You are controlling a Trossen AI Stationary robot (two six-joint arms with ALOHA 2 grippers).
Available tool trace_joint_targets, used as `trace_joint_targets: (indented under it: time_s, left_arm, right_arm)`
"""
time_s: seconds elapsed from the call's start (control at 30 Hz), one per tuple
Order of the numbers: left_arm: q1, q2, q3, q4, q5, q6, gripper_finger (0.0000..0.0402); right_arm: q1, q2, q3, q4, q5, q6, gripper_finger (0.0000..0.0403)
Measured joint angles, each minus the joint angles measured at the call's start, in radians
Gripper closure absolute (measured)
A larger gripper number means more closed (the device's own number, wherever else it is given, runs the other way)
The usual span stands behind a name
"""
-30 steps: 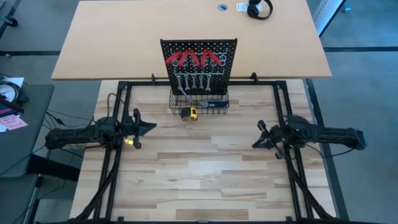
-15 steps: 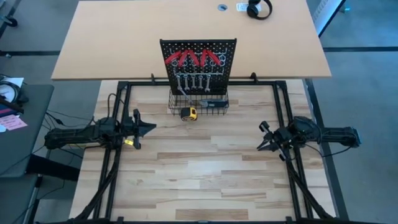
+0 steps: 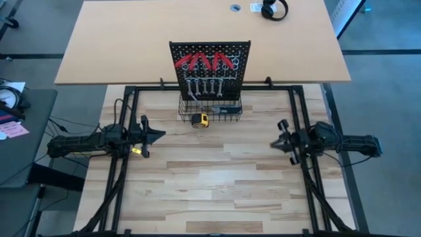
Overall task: Hang tools onto peg board
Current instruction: Return to Home Position
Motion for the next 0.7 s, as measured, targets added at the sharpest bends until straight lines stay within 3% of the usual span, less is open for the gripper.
trace_joint_targets:
  time_s: [0.13, 0.2, 0.37, 0.43, 0.57, 0.7]
  left_arm:
    - [0.000, 0.000, 0.000, 0.003, 0.000, -0.001, 0.0401]
    - [0.000, 0.000, 0.000, 0.006, 0.016, 0.002, 0.0401]
    - [-0.010, 0.000, 0.000, 0.063, 0.204, 0.067, 0.0401]
    - [-0.020, 0.000, 0.000, 0.075, 0.229, 0.077, 0.0401]
    - [-0.028, 0.000, 0.000, 0.043, 0.225, 0.045, 0.0401]
    - [-0.028, 0.000, -0.003, -0.010, 0.083, 0.008, 0.0401]
  right_arm:
    - [-0.010, 0.001, 0.000, -0.062, 0.201, 0.001, 0.0365]
    - [-0.017, 0.001, 0.000, -0.108, 0.204, -0.017, 0.0365]
    - [0.001, 0.000, 0.000, -0.152, 0.190, -0.005, 0.0365]
    - [0.018, 0.000, 0.000, -0.152, 0.190, -0.011, 0.0365]
    - [0.055, 0.000, 0.000, -0.169, 0.189, -0.072, 0.0365]
    - [0.087, 0.000, 0.000, -0.177, 0.189, -0.119, 0.0365]
